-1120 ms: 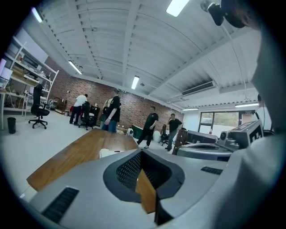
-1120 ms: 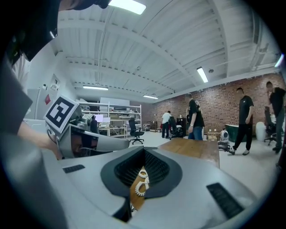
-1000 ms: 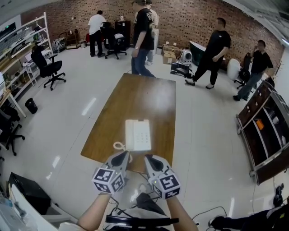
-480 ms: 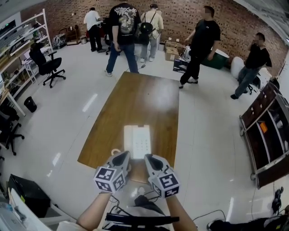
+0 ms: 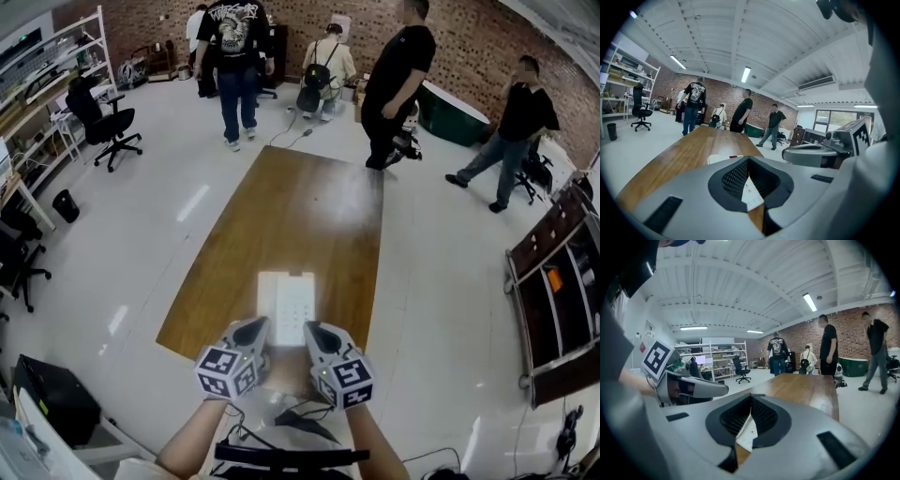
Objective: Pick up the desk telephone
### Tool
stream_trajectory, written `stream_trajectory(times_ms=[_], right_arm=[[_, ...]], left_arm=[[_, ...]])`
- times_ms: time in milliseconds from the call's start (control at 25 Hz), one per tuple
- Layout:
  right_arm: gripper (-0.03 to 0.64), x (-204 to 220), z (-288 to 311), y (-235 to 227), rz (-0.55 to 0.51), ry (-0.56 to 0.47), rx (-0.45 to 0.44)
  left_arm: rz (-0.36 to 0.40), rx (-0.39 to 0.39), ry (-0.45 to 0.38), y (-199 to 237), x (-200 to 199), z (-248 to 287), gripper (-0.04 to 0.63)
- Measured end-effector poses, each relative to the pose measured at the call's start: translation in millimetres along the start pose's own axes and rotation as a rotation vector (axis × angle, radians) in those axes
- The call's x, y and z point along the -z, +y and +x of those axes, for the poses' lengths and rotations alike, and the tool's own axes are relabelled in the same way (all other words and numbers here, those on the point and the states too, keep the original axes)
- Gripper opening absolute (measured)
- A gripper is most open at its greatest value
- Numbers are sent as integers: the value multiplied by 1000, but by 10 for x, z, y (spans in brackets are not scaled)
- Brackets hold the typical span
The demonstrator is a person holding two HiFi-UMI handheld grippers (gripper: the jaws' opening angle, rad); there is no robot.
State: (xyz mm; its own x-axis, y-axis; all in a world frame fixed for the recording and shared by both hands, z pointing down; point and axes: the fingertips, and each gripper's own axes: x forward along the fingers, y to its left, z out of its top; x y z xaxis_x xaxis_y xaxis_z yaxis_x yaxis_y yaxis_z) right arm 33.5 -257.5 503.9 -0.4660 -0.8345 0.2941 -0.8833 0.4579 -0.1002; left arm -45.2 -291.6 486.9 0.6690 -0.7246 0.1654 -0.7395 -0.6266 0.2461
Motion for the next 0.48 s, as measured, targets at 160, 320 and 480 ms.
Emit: stream_trajectory(times_ms=[160, 320, 480], right_arm=[[31, 132, 104, -160, 28, 38, -6], [72, 294, 194, -329, 74, 78, -11], [146, 496, 313, -444, 143, 122, -26]], left_arm=[[-55, 27, 26, 82, 111, 135, 113], [-76, 11, 57, 185, 228, 253, 127], [-108, 18, 140, 310, 465, 340, 237]])
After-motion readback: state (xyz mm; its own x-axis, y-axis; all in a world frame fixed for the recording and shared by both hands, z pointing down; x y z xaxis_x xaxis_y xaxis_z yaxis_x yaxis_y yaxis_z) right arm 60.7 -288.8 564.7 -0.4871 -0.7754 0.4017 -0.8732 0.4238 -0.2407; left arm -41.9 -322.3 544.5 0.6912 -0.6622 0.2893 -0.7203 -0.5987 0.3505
